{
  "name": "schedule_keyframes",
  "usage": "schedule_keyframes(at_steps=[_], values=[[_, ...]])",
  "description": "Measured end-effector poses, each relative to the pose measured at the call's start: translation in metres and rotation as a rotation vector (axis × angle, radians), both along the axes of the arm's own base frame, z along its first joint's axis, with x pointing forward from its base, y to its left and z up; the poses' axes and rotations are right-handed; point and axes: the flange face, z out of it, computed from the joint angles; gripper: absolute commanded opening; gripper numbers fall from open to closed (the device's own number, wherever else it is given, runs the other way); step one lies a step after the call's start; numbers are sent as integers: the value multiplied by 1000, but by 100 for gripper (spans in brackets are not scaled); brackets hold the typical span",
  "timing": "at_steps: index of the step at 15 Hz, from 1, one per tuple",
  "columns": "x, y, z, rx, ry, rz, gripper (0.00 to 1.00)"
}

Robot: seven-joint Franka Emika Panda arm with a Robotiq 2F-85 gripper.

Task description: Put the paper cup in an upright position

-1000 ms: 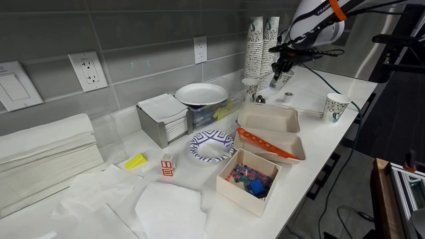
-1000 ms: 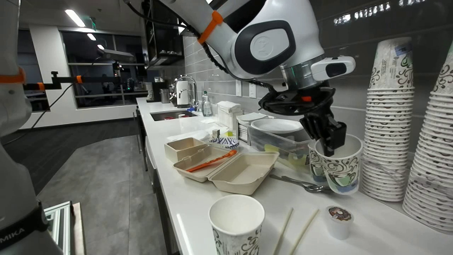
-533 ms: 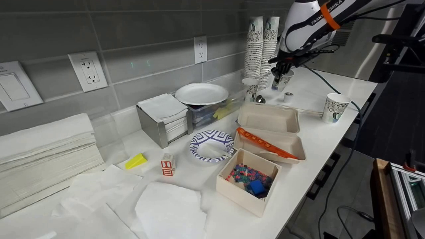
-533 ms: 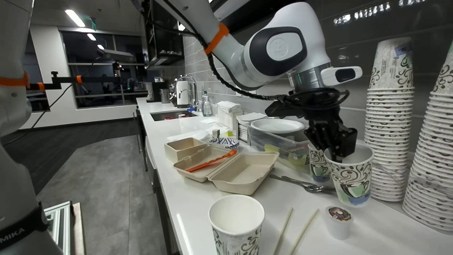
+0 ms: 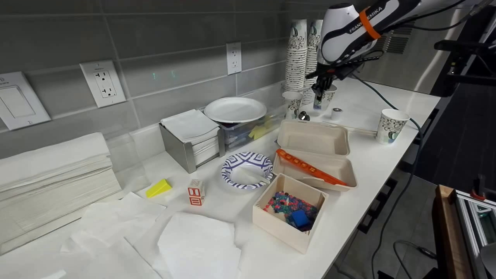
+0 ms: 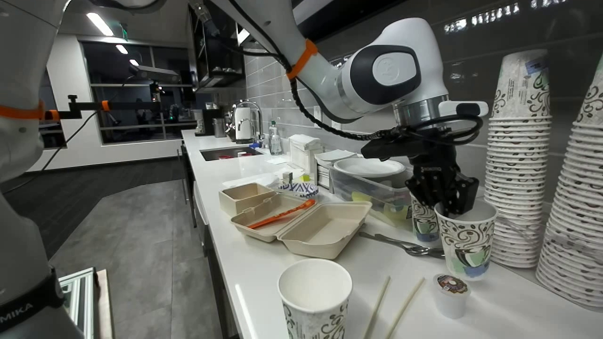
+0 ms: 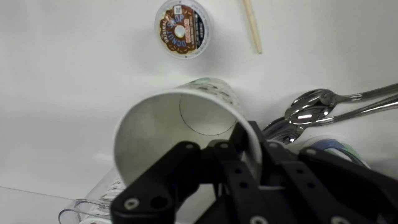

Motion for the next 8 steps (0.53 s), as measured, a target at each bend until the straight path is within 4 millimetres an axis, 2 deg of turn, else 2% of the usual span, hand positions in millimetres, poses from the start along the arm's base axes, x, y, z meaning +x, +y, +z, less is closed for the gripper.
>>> schedule_keyframes(at_steps=[4, 8], values=[[3, -8, 5, 16, 55, -8, 62], [-1, -17, 36, 23, 74, -77, 90]])
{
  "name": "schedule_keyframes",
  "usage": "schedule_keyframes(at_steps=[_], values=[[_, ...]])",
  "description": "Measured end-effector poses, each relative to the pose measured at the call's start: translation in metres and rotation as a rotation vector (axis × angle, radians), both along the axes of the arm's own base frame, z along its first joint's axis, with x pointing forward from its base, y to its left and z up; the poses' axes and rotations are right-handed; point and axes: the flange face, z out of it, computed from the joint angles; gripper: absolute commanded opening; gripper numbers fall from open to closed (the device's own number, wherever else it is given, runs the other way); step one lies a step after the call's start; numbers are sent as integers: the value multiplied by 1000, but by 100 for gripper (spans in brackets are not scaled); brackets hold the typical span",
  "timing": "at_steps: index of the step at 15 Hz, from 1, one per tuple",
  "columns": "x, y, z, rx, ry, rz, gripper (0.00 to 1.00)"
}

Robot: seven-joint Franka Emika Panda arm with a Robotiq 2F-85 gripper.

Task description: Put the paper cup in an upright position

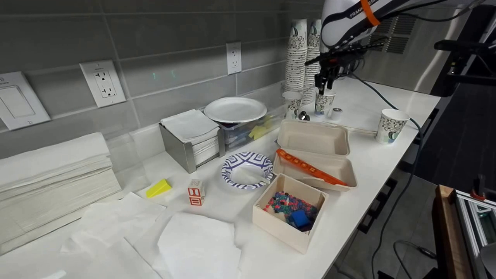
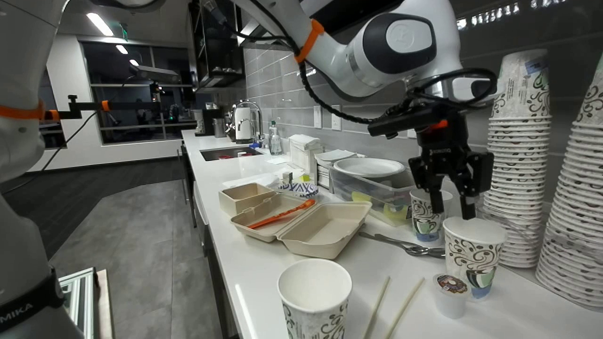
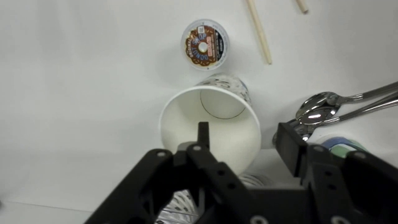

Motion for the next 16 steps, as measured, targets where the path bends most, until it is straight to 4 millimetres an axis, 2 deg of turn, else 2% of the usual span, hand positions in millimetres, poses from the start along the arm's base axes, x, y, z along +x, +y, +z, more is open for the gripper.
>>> schedule_keyframes(at_steps=[1, 5, 9, 12, 14, 16], values=[[-4, -2, 10, 6, 8, -44, 98], [-24, 0, 46, 82, -35, -224, 100], [-45, 0, 52, 207, -174, -318, 100], [-71, -8, 61, 248, -325, -340, 100], [-93, -12, 77, 241, -434, -319, 100], [-118, -7, 96, 230, -531, -270, 100]])
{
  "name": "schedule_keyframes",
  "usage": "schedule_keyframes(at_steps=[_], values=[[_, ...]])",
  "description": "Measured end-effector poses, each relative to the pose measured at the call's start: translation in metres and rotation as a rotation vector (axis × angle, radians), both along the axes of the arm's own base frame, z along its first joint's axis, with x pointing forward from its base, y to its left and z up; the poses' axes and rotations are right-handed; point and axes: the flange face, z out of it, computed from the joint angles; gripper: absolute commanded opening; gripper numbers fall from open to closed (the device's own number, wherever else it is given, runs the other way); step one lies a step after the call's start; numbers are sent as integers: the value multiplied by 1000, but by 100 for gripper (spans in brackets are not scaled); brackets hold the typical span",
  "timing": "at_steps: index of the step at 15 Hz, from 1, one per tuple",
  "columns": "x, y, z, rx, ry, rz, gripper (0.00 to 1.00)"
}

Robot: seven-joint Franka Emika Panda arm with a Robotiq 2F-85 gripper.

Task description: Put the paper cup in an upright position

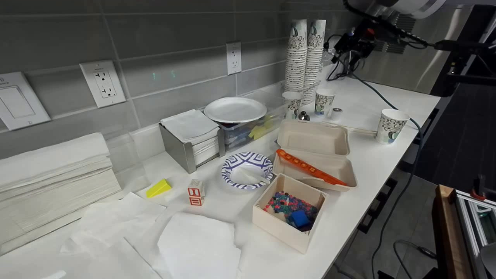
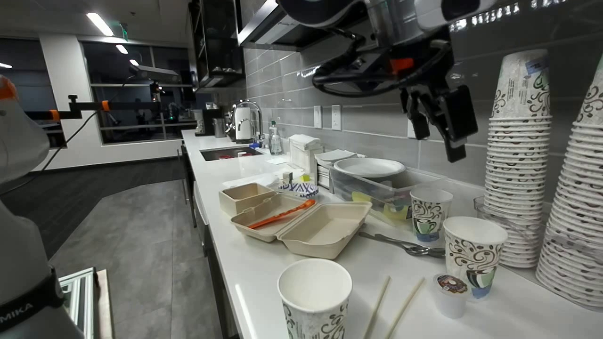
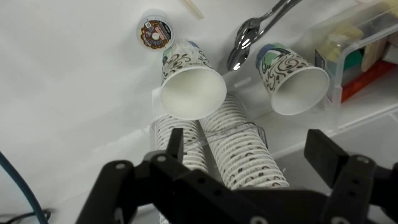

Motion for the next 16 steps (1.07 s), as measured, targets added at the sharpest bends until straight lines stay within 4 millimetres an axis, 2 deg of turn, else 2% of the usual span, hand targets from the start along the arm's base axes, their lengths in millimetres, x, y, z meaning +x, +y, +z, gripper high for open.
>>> schedule_keyframes(at_steps=[3, 5, 10, 13, 16], values=[[-40, 19, 31, -39, -84, 70, 100], [-65, 37, 49, -69, -68, 116, 100], [-116, 93, 82, -115, 222, 185, 100], [-132, 117, 94, -131, 333, 191, 100], [-133, 117, 94, -137, 341, 190, 100]])
